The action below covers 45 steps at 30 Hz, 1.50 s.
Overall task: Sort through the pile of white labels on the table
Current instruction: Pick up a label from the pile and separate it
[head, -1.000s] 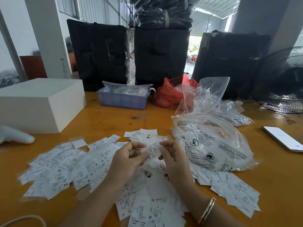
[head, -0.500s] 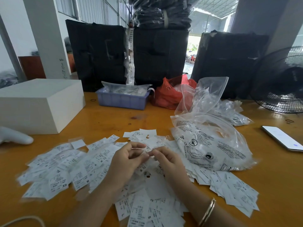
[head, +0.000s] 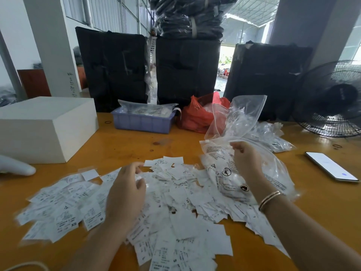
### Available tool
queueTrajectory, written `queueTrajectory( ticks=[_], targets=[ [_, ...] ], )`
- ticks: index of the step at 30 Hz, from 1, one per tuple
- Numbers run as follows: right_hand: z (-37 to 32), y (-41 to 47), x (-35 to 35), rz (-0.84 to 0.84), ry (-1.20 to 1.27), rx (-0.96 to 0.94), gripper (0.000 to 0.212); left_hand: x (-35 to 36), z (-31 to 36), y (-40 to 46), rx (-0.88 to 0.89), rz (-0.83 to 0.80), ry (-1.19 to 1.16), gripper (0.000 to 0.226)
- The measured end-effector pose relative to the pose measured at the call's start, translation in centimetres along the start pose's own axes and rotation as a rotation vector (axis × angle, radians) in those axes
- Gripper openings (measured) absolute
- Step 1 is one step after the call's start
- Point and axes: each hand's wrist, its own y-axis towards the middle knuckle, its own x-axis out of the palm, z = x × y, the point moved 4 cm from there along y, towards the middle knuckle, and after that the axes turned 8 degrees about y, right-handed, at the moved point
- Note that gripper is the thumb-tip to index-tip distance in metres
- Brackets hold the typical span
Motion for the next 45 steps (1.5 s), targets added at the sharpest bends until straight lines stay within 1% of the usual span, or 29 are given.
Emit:
queueTrajectory(
  ticks=[1, 2, 4, 5, 6, 7, 8, 10, 12, 14, 17, 19, 22, 23, 25, 27, 28, 30, 32, 34, 35, 37, 39, 41, 44, 45],
  targets=[
    [1.0, 0.9, -0.1, -0.042, -0.142, 0.030, 0.035, -0.1, -0.2, 0.1, 0.005, -0.002, 0.096, 0.040],
    [2.0, 1.6, 0.0, -0.126, -0.312, 0.049, 0.031, -0.1, -0.2, 0.2, 0.025, 0.006, 0.201, 0.042],
    [3.4, 2.1, 0.5, -0.324, -0.631, 0.050, 0.018, 0.0, 0.0, 0.1, 0.100, 0.032, 0.336, 0.043],
    [3.8, 2.1, 0.8, -0.386, -0.716, 0.056, 0.024, 0.0, 0.3, 0.0, 0.144, 0.044, 0.356, 0.042],
    [4.0, 2.0, 1.0, -0.407, -0.750, 0.059, 0.031, 0.2, 0.5, -0.1, 0.189, 0.056, 0.361, 0.041],
    [4.1, 2.0, 1.1, -0.396, -0.748, 0.066, 0.032, 0.4, 0.8, -0.2, 0.232, 0.058, 0.354, 0.039],
    [4.0, 2.0, 1.1, -0.361, -0.716, 0.066, 0.029, 0.6, 1.1, -0.5, 0.272, 0.051, 0.335, 0.038],
    [3.6, 1.9, 1.0, -0.272, -0.605, 0.076, 0.020, 1.0, 1.7, -0.9, 0.329, 0.032, 0.277, 0.035],
    [3.5, 1.8, 0.6, -0.189, -0.504, 0.076, 0.018, 1.2, 2.1, -1.2, 0.356, 0.022, 0.239, 0.032],
    [3.7, 1.9, 0.3, -0.156, -0.496, 0.079, 0.024, 1.3, 2.2, -1.3, 0.360, 0.003, 0.221, 0.029],
    [4.1, 1.9, -0.1, -0.159, -0.573, 0.076, 0.038, 1.5, 2.1, -1.4, 0.358, -0.033, 0.190, 0.022],
    [3.8, 1.7, -0.6, -0.100, -0.617, 0.010, 0.043, 1.5, 2.1, -1.4, 0.356, -0.043, 0.176, 0.021],
    [2.6, 1.1, -1.3, 0.018, -0.632, -0.133, 0.041, 1.5, 2.1, -1.4, 0.354, -0.042, 0.151, 0.021],
    [1.8, 0.9, -1.4, 0.046, -0.583, -0.177, 0.039, 1.5, 2.1, -1.4, 0.353, -0.036, 0.139, 0.022],
    [0.0, 0.1, -1.3, 0.058, -0.398, -0.245, 0.032, 1.4, 2.2, -1.4, 0.356, -0.016, 0.111, 0.025],
    [-2.2, -1.6, -0.5, -0.016, -0.185, -0.330, 0.021, 1.3, 2.3, -1.4, 0.349, 0.004, 0.053, 0.026],
    [-3.3, -2.8, 0.2, -0.088, -0.089, -0.357, 0.016, 1.2, 2.3, -1.4, 0.341, 0.007, 0.015, 0.027],
    [-4.6, -5.5, 2.1, -0.286, 0.075, -0.329, 0.015, 1.0, 2.4, -1.5, 0.340, 0.004, -0.067, 0.028],
    [-5.0, -8.2, 4.2, -0.490, 0.141, -0.268, 0.017, 0.8, 2.5, -1.7, 0.352, -0.037, -0.152, 0.035],
    [-5.1, -10.3, 5.9, -0.622, 0.145, -0.275, 0.020, 0.9, 2.8, -2.0, 0.374, -0.113, -0.224, 0.045],
    [-5.2, -10.9, 6.5, -0.651, 0.153, -0.283, 0.022, 1.0, 2.9, -2.0, 0.379, -0.153, -0.238, 0.047],
    [-5.1, -11.3, 7.1, -0.648, 0.172, -0.263, 0.023, 1.5, 2.8, -2.0, 0.356, -0.212, -0.237, 0.049],
    [-4.7, -11.4, 7.3, -0.634, 0.180, -0.220, 0.024, 1.6, 2.6, -2.0, 0.299, -0.242, -0.262, 0.039],
    [-4.2, -11.4, 7.4, -0.630, 0.174, -0.185, 0.026, 1.7, 2.4, -1.7, 0.235, -0.266, -0.347, 0.030],
    [-3.8, -11.4, 7.5, -0.613, 0.075, -0.241, 0.018, 1.9, 2.0, -1.6, 0.152, -0.325, -0.463, 0.046],
    [-3.7, -11.4, 7.6, -0.612, 0.045, -0.265, 0.017, 1.9, 1.9, -1.6, 0.134, -0.337, -0.449, 0.044]
  ],
)
